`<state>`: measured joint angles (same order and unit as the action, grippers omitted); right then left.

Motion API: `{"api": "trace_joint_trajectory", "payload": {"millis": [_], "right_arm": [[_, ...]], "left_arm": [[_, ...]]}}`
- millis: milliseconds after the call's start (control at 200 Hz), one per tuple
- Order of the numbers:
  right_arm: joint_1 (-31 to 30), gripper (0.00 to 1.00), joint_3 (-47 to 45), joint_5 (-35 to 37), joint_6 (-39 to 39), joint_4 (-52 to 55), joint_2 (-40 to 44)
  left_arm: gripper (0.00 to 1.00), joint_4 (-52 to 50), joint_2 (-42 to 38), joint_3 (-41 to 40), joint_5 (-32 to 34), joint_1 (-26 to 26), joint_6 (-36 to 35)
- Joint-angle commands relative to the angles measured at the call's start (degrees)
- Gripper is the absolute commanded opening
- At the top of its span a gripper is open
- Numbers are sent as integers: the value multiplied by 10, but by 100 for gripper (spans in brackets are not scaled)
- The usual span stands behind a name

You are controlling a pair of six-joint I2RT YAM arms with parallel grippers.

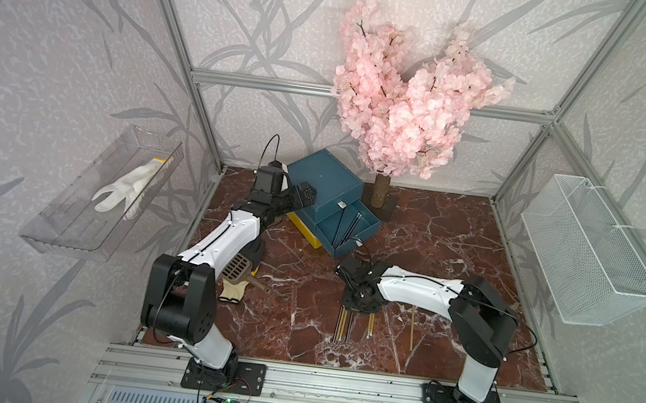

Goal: Please place the pencils in the drawer according to their color
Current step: Pick up the pencil from the center of the board.

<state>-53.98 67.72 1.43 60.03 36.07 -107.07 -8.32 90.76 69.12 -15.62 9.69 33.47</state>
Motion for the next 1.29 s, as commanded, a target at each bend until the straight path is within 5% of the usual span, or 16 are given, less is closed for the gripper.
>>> {"api": "trace_joint_trajectory", "payload": {"millis": [0,455,1290], "right_arm": [[1,25,5,4,0,24,-20],[7,0,-4,-14,12,24,-32],[86,0,-30,-70,48,-60,186]], "left_arm": [[100,-125,25,-37,5,4,-19],[100,-124,26,-39,5,4,-20],[100,-149,28,-21,15,4,-26]]}}
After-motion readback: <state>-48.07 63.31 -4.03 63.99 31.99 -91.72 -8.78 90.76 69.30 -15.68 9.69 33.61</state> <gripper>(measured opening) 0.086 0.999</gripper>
